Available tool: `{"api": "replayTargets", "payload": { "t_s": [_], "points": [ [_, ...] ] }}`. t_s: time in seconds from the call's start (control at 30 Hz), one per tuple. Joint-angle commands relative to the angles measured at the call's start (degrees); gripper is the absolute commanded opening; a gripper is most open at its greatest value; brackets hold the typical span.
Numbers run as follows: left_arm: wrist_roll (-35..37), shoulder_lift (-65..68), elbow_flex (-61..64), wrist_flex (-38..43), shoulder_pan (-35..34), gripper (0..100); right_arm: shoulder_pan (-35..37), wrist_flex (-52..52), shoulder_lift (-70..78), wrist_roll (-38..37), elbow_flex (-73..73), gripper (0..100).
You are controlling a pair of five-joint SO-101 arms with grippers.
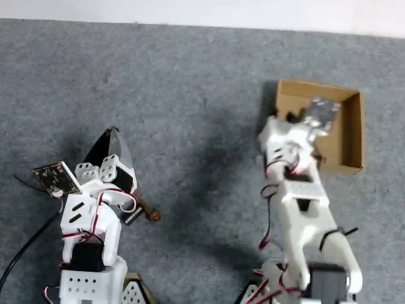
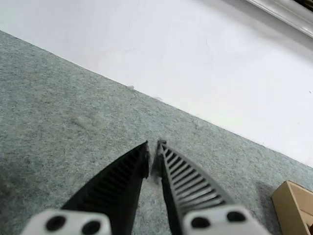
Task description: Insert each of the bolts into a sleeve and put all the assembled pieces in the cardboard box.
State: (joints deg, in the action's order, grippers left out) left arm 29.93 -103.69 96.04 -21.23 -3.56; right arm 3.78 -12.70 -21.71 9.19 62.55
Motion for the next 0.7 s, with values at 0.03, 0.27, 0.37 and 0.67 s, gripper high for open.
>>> {"api": "replayTargets", "payload": {
  "t_s": [0.03, 0.27, 0.37, 0.67],
  "points": [
    [-0.3, -0.6, 1.1, 1.3, -0.1, 5, 3.9, 0.0, -4.4, -5.6, 1.3, 11.2],
    [-17.8, -0.6, 0.7, 0.4, -0.6, 5, 4.4, 0.0, -4.3, -6.0, 1.5, 11.2],
    [-29.1, -0.5, -0.9, -5.2, 1.2, 5, 4.4, 0.0, -4.3, -6.0, 1.5, 11.2],
    [-35.4, 5.7, -15.0, -23.6, 7.0, 5, 4.4, 0.0, -4.3, -6.0, 1.5, 11.2]
  ]
}}
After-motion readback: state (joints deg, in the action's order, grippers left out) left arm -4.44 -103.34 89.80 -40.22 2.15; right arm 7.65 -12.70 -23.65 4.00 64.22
